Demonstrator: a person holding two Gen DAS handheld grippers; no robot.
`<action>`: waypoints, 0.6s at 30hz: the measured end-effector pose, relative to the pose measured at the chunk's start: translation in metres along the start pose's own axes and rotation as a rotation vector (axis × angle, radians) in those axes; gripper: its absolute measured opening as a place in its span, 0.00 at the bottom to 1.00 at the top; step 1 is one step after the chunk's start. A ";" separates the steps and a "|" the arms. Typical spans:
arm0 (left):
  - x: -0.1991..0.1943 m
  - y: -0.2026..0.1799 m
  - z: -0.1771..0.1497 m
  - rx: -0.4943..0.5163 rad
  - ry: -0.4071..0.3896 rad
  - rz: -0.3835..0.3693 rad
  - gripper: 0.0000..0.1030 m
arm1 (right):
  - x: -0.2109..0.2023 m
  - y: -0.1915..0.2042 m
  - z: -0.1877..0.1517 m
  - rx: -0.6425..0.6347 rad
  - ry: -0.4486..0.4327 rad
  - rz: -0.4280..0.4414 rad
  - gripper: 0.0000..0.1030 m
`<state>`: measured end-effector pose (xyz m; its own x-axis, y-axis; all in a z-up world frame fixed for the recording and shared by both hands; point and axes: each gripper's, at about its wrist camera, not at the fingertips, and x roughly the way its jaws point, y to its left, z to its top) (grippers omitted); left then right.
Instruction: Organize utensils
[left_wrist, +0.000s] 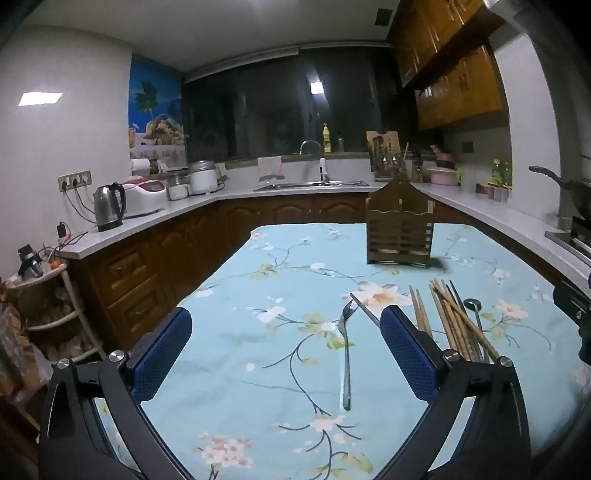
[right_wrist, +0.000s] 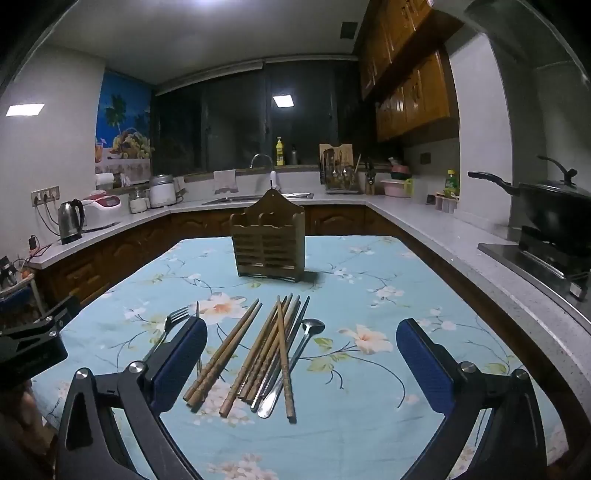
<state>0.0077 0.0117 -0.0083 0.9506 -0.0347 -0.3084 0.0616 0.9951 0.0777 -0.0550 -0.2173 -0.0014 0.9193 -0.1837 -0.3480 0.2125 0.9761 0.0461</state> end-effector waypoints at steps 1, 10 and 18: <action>0.000 0.001 0.000 -0.002 -0.002 0.003 1.00 | 0.001 0.000 -0.001 0.001 -0.001 0.002 1.00; -0.002 0.006 0.001 -0.019 -0.029 0.026 1.00 | -0.004 0.000 -0.003 0.022 -0.031 0.028 1.00; -0.009 0.005 0.003 -0.020 -0.062 0.022 1.00 | -0.012 -0.004 -0.003 0.038 -0.085 0.047 1.00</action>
<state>0.0004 0.0166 -0.0025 0.9689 -0.0177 -0.2470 0.0346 0.9973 0.0645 -0.0682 -0.2185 -0.0005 0.9531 -0.1490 -0.2635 0.1796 0.9790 0.0960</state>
